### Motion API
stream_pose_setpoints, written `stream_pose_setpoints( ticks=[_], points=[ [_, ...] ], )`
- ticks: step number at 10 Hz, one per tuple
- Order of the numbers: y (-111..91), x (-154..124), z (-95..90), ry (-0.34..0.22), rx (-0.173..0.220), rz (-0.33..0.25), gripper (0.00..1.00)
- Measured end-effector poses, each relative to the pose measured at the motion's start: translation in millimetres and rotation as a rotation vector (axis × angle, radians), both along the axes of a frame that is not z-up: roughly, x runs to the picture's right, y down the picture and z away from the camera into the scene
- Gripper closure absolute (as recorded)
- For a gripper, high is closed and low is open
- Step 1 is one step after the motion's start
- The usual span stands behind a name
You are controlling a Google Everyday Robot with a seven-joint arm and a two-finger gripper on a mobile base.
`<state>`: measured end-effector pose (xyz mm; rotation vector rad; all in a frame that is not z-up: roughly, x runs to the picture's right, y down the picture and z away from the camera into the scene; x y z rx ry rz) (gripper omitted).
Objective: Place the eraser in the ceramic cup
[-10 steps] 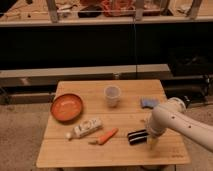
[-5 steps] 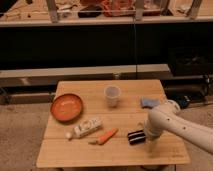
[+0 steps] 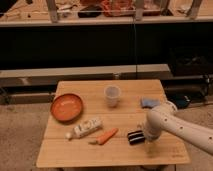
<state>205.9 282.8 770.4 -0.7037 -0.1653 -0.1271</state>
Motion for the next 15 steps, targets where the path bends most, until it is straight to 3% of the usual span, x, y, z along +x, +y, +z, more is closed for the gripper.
stream_pose_setpoints(
  ticks=[5,6,8,13,15],
  points=[
    [9.7,-2.6,6.3,-0.01,-0.027,-0.006,0.2],
    [11.6,-3.8,7.6,-0.012,-0.032,-0.007,0.24],
    [14.4,-3.6,8.9,-0.012,-0.038,-0.005,0.4],
    [18.0,-9.5,10.7,-0.018,-0.041,-0.006,0.94],
    [10.3,-13.4,10.1,-0.018,-0.033,-0.009,1.0]
  ],
)
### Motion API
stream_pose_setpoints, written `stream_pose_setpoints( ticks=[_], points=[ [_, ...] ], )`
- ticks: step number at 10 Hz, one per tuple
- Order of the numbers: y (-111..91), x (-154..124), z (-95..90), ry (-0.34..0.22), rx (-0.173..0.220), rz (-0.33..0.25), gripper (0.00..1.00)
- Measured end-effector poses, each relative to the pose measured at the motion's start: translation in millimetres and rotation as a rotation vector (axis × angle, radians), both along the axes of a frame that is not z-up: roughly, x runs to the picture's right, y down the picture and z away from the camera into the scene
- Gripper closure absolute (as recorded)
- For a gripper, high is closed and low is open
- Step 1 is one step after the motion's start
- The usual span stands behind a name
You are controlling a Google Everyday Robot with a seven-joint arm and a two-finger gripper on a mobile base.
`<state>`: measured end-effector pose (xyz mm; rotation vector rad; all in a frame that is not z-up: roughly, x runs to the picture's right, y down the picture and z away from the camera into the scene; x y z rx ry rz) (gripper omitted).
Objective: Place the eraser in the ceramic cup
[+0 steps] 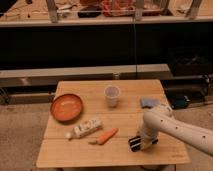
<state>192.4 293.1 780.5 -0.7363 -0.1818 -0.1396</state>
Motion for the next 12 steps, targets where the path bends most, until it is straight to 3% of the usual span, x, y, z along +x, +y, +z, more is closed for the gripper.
stream_pose_setpoints(
  ticks=[1,4,8,12],
  points=[
    [-14.2,-5.3,-3.5,-0.002,0.011,-0.003,1.0],
    [-25.4,-6.4,-8.7,0.003,0.013,-0.009,1.0],
    [-60.1,-15.1,-21.5,0.005,0.041,-0.004,1.0],
    [-80.4,-18.5,-22.4,0.001,0.065,-0.011,1.0]
  ],
)
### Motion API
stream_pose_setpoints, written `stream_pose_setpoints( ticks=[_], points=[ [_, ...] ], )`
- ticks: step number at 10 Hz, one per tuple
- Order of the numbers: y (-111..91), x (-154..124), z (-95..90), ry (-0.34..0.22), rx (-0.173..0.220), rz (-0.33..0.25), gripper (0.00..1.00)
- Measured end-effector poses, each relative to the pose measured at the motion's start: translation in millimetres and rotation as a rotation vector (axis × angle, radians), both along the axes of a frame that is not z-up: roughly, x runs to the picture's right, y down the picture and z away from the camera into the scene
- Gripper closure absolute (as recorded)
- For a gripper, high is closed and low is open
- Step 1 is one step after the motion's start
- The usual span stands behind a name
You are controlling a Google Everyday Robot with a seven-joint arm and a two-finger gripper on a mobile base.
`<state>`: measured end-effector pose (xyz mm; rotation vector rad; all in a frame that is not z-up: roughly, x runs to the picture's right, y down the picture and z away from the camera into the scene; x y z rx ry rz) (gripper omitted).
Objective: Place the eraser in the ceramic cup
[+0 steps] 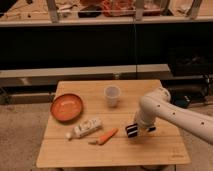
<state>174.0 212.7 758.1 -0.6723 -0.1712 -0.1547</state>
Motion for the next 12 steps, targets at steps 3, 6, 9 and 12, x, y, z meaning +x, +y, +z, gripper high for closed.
stream_pose_setpoints(
  ticks=[3,6,9,12],
  points=[
    [-15.3,1.3,-10.7,0.004,0.01,-0.012,1.0],
    [-31.7,-2.4,-17.1,-0.008,0.032,-0.035,1.0],
    [-42.1,-1.5,-23.5,-0.009,0.042,-0.043,1.0],
    [-53.3,-2.3,-24.2,-0.008,0.063,-0.045,1.0]
  ],
)
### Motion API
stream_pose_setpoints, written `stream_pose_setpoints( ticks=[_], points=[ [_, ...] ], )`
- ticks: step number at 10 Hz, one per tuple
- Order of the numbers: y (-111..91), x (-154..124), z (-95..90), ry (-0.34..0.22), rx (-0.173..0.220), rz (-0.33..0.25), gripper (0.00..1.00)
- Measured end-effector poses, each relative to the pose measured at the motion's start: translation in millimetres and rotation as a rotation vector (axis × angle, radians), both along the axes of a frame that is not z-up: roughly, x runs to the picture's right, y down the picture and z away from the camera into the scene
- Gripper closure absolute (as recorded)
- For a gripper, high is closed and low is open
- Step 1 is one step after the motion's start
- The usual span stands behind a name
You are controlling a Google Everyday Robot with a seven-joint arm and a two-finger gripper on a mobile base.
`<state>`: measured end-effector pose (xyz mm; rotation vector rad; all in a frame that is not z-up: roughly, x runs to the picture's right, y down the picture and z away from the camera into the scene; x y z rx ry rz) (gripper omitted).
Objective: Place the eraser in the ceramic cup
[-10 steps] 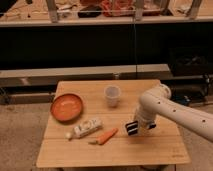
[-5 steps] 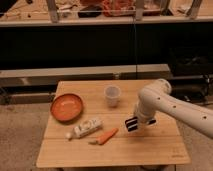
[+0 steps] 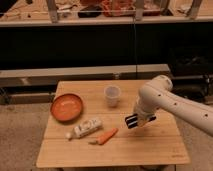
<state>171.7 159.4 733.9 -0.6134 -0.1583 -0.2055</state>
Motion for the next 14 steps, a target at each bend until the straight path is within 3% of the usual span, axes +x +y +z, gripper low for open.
stream_pose_setpoints(
  ticks=[9,14],
  points=[
    [-37.7,1.3,-4.5,0.005,0.046,0.0,1.0],
    [-67.5,-0.1,-0.3,0.001,0.095,-0.017,1.0]
  ],
)
